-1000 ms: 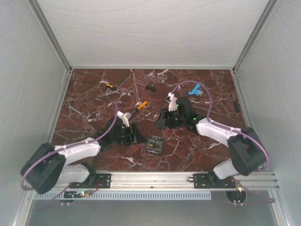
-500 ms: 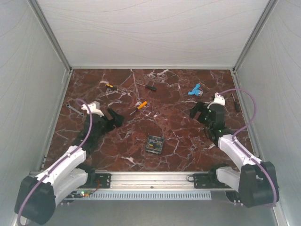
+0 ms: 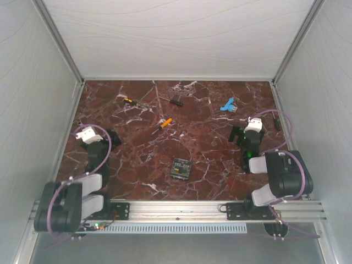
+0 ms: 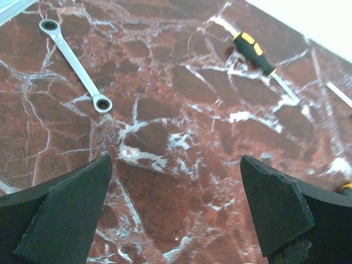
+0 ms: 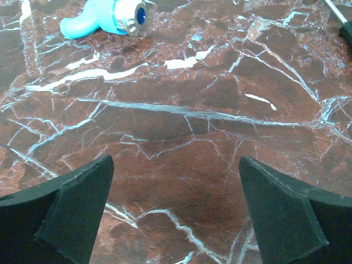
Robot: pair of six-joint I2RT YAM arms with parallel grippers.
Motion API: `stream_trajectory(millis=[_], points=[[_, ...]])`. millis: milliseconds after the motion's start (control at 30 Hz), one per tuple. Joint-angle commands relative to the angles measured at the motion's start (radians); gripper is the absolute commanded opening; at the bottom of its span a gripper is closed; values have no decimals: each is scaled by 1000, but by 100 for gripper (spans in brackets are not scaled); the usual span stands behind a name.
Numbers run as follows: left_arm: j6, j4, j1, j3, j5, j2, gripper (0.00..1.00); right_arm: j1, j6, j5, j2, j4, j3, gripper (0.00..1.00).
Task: Snap on the fuse box
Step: Reset both arms
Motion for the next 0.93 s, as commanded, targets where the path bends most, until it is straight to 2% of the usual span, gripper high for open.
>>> stream_trajectory(millis=[0, 33, 67, 133, 167, 233, 267, 300, 367, 433, 500, 567, 633, 733, 900], points=[[192, 555, 6, -38, 73, 201, 100, -62, -48, -141, 82, 295, -30, 97], [219, 591, 6, -21, 126, 244, 100, -66, -55, -145, 110, 342, -29, 98], [235, 626, 6, -7, 154, 299, 100, -67, -57, -164, 99, 309, -17, 98], [271, 807, 7, -5, 212, 460, 100, -73, -59, -204, 106, 246, 17, 98], [308, 898, 5, -12, 301, 529, 100, -74, -66, -214, 104, 237, 22, 98], [317, 744, 6, 10, 358, 463, 100, -73, -67, -214, 103, 225, 24, 98], [324, 705, 6, 41, 357, 479, 100, -73, -68, -214, 102, 221, 26, 98], [325, 681, 6, 78, 334, 497, 100, -73, -69, -214, 100, 216, 27, 98], [275, 493, 8, 147, 246, 474, 100, -74, -69, -214, 99, 218, 26, 98], [283, 568, 8, 127, 233, 489, 100, -72, -69, -213, 100, 220, 26, 98], [274, 576, 8, 103, 238, 476, 100, -73, -69, -213, 99, 220, 26, 98], [294, 672, 8, 72, 268, 490, 100, -72, -69, -214, 99, 219, 25, 98], [301, 634, 8, 85, 298, 485, 100, -72, -69, -214, 100, 218, 26, 98], [316, 493, 7, 160, 327, 486, 100, -72, -70, -214, 102, 217, 29, 98], [331, 494, 7, 162, 376, 488, 100, -73, -71, -214, 99, 218, 27, 98]])
